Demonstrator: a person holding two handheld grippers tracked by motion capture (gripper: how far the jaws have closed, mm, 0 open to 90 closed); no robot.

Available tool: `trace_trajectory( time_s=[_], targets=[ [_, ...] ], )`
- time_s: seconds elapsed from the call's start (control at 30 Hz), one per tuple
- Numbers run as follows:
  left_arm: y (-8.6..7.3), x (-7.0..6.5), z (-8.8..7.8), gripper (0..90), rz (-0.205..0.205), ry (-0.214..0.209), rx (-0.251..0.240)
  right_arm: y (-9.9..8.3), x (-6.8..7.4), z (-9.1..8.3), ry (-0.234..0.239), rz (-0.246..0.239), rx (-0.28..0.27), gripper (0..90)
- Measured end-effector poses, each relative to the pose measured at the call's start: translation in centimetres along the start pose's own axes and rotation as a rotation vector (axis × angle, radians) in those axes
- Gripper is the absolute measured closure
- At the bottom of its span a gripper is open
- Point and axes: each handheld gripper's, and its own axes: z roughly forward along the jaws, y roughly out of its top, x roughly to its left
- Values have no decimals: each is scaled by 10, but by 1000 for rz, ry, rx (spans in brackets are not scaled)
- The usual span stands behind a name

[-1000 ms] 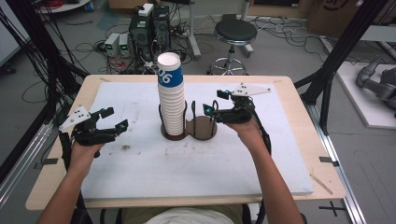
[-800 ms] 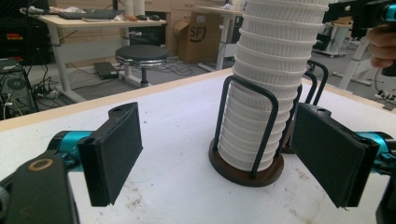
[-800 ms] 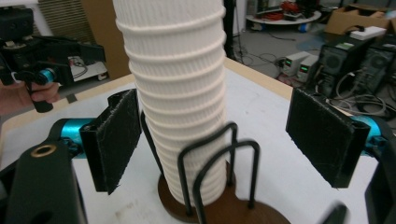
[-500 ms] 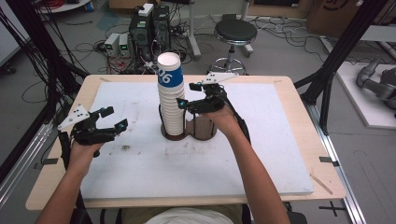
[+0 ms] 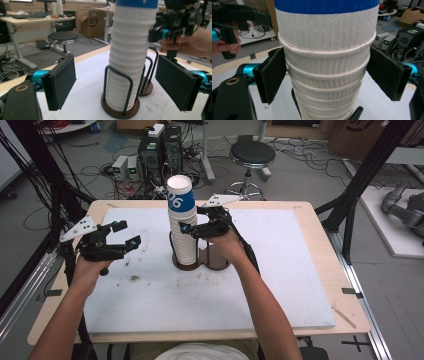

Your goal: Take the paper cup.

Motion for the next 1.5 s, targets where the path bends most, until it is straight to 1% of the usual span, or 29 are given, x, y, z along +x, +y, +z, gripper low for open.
trace_trajectory(
  time_s=[0.07, 0.1, 0.17, 0.2, 0.27, 0.3, 0.33, 0.37, 0.4, 0.47, 0.6, 0.73, 0.87, 0.97, 1.03, 1.13, 1.3, 1.33, 1.37, 1.5],
  targets=[
    [13, -1, 6, 166, 14, -18, -1, 0, 0, 0, 0, -4, 0, 175],
    [13, -1, 6, 166, 14, -18, -1, 0, 0, 0, 1, -2, 3, 175],
    [25, -2, 13, 166, 25, -40, 0, 0, 0, -1, 3, -5, 6, 176],
    [37, -3, 22, 166, 34, -61, 5, 0, -1, -1, 4, -10, 4, 177],
    [47, -6, 29, 166, 37, -90, 9, 0, -1, -2, 5, -11, 6, 178],
    [54, -8, 35, 165, 47, -99, 18, 0, -1, -2, 6, -12, 7, 178],
    [60, -9, 40, 166, 57, -106, 21, 0, -1, -2, 7, -13, 9, 179],
    [60, -9, 40, 165, 57, -106, 21, 1, -1, -2, 8, -11, 9, 179],
    [72, -13, 50, 165, 78, -121, 30, 1, 0, -2, 7, -10, 8, 179],
    [82, -16, 60, 165, 82, -137, 36, 1, 0, -2, 7, -10, 8, 179],
    [96, -24, 81, 166, 92, -148, 57, 1, 0, -2, 7, -10, 11, 180],
    [104, -29, 100, 166, 92, -130, 85, 1, 0, -2, 7, -11, 13, 180],
    [106, -30, 114, 166, 86, -111, 109, 1, 0, -3, 8, -15, 16, 180],
    [106, -29, 122, 166, 75, -123, 115, 1, 0, -4, 11, -19, 18, 179],
    [106, -30, 125, 166, 81, -127, 128, 2, 0, -4, 12, -20, 20, 179],
    [106, -31, 128, 172, 89, -130, 134, 2, 0, -3, 10, -21, 22, 179],
    [107, -32, 131, 224, 104, -126, 144, 2, 0, -3, 11, -19, 26, 180],
    [107, -31, 131, 242, 107, -126, 142, 2, 0, -4, 12, -18, 26, 179],
    [107, -31, 131, 253, 102, -130, 138, 2, 0, -4, 12, -21, 24, 180],
    [107, -31, 131, 265, 114, -126, 137, 2, 0, -4, 10, -19, 25, 180]
  ],
)
